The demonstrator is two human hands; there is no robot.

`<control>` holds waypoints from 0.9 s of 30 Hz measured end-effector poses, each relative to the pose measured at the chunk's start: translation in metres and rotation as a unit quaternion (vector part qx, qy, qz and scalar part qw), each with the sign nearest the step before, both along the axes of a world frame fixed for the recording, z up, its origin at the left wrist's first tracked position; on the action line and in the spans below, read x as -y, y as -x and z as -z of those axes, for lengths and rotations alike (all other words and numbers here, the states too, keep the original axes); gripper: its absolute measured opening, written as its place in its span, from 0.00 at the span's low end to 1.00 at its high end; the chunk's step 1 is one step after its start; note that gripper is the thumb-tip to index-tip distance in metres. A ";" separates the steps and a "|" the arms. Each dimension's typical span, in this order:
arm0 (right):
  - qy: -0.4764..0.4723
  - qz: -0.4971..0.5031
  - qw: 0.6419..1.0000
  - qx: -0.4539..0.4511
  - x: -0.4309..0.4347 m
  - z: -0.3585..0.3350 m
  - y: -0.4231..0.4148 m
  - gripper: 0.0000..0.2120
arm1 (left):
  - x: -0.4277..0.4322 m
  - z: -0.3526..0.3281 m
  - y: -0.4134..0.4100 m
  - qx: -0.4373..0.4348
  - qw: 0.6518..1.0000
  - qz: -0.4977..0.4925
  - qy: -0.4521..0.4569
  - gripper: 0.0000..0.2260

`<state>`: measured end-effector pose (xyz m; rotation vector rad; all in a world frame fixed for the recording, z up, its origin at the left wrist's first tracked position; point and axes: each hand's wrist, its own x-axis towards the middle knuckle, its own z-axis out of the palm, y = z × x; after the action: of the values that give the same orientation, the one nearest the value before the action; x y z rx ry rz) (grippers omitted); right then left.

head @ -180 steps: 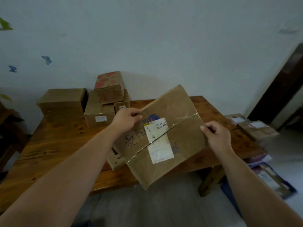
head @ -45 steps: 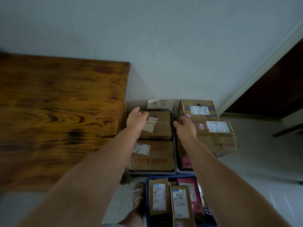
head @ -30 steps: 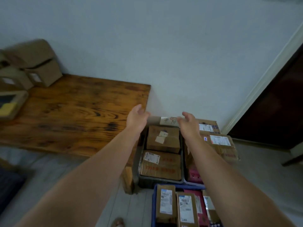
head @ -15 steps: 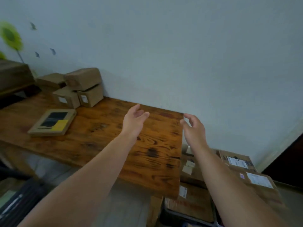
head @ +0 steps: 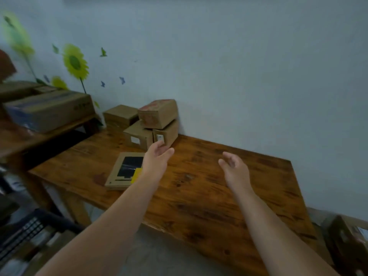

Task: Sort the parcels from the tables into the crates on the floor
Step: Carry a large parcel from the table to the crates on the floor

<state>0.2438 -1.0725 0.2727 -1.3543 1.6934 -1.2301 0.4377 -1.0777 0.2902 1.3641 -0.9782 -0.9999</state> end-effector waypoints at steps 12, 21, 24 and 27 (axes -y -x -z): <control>-0.007 -0.067 0.998 0.004 0.149 0.011 -0.132 0.18 | 0.121 0.023 -0.123 0.008 0.997 -0.067 -0.037 0.21; -0.057 -0.185 0.980 0.035 0.251 0.011 -0.244 0.16 | 0.211 0.027 -0.212 0.044 0.991 -0.108 -0.059 0.20; -0.080 -0.214 0.973 0.026 0.280 0.018 -0.276 0.16 | 0.241 0.040 -0.244 0.054 0.989 -0.123 -0.065 0.20; -0.098 -0.211 0.972 0.022 0.313 0.027 -0.307 0.16 | 0.280 0.049 -0.280 0.066 0.988 -0.126 -0.066 0.21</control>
<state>0.5510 -1.3857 0.2459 -1.4557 1.3607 -0.8231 0.7181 -1.3579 0.2408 1.6364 -0.8214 -0.8027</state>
